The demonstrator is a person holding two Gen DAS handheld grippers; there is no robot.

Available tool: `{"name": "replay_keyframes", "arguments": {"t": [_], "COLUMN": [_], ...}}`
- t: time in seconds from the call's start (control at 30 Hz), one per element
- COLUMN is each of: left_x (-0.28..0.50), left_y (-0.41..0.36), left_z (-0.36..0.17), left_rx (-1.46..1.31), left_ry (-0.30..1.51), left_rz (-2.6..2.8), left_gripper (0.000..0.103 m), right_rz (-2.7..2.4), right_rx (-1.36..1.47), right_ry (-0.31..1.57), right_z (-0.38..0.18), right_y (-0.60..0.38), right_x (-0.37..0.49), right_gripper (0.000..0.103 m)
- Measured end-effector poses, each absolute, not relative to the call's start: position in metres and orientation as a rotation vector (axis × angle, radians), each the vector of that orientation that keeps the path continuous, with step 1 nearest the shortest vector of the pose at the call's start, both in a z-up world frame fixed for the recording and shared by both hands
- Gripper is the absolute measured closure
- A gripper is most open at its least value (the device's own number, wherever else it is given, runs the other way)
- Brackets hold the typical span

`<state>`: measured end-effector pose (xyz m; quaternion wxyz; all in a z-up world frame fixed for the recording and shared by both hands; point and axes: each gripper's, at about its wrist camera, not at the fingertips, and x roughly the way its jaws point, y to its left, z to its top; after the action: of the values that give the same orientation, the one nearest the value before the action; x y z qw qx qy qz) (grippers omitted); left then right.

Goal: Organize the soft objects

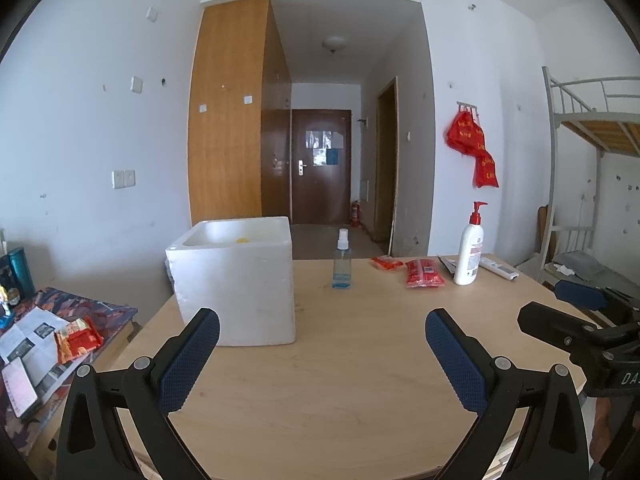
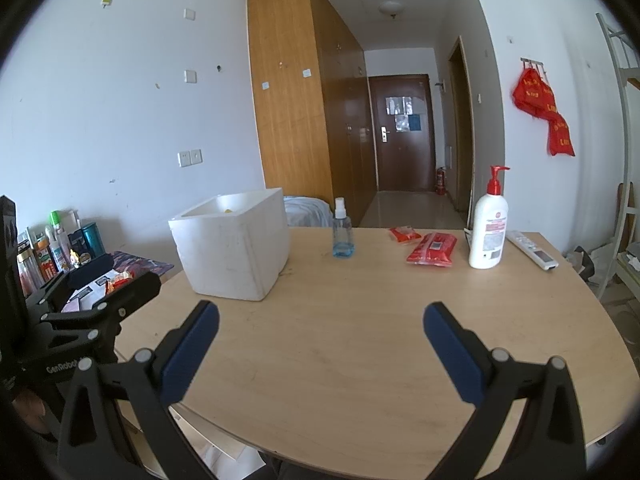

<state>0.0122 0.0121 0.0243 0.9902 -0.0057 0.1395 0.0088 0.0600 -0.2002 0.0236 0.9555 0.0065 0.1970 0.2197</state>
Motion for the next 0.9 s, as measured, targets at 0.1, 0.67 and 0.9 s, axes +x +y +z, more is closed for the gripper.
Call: {"name": "replay_keyframes", "arguments": {"t": [0.1, 0.67, 0.9], "left_x": [0.0113, 0.0096, 0.0091], "left_y": [0.0106, 0.0093, 0.0094], "left_z": [0.0245, 0.0264, 0.0267], "left_rx": [-0.009, -0.013, -0.012], "left_ry": [0.281, 0.285, 0.282], "left_rz": [0.017, 0.015, 0.015], "left_gripper": [0.000, 0.000, 0.000], "right_rz": [0.446, 0.452, 0.452], "right_rx": [0.018, 0.025, 0.025], "right_ry": [0.400, 0.407, 0.404], "right_z": [0.0233, 0.0236, 0.0236], "right_y": [-0.2016, -0.2037, -0.2044], "right_x": [0.0597, 0.0599, 0.0588], "right_gripper": [0.000, 0.000, 0.000]}}
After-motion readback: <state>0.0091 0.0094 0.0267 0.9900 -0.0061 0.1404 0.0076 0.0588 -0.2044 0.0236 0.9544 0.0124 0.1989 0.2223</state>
